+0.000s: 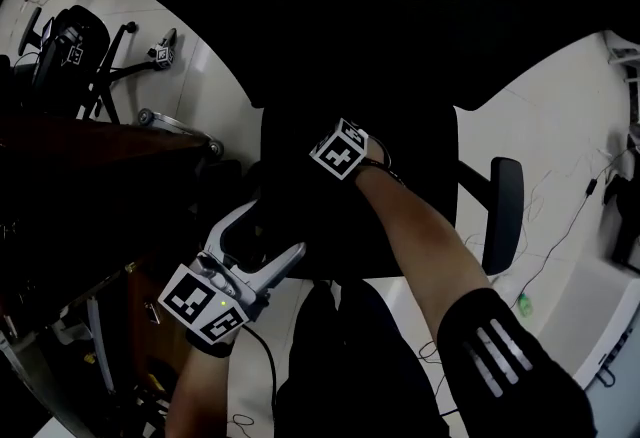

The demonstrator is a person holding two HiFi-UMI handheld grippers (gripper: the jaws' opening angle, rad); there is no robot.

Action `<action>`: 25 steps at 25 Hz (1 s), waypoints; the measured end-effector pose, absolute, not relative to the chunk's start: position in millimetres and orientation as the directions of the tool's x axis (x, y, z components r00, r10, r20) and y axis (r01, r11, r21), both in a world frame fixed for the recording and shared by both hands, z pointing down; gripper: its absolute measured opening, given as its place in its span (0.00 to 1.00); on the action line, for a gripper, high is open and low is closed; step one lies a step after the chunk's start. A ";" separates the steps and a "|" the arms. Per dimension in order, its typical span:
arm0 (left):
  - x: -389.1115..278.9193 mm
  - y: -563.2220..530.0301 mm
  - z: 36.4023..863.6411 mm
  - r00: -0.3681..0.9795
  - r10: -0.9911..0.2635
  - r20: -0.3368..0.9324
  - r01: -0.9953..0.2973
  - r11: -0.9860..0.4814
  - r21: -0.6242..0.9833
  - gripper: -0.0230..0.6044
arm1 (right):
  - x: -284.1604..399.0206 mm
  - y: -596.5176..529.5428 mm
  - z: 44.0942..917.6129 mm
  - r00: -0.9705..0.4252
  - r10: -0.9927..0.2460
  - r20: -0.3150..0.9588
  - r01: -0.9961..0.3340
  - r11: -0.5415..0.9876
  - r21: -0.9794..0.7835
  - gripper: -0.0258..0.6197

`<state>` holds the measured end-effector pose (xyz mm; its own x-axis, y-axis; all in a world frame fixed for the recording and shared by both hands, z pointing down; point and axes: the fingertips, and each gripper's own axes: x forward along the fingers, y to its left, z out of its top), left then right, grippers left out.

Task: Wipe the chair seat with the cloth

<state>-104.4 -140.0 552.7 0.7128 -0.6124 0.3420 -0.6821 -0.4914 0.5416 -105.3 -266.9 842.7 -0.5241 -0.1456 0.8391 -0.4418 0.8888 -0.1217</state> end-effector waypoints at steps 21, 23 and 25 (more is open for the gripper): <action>-42.9 -147.0 541.5 0.797 -0.518 0.311 -0.596 -0.585 0.551 0.63 | 188.0 -285.2 831.1 -0.134 -0.217 0.967 -0.732 0.680 0.051 0.12; -47.7 -144.9 540.7 0.792 -0.526 0.309 -0.600 -0.579 0.552 0.63 | 164.2 -286.8 821.4 -0.218 -0.249 0.944 -0.751 0.660 0.001 0.12; -55.4 -142.1 540.2 0.786 -0.536 0.309 -0.607 -0.571 0.553 0.63 | 123.8 -286.2 804.9 -0.329 -0.279 0.902 -0.759 0.647 -0.077 0.12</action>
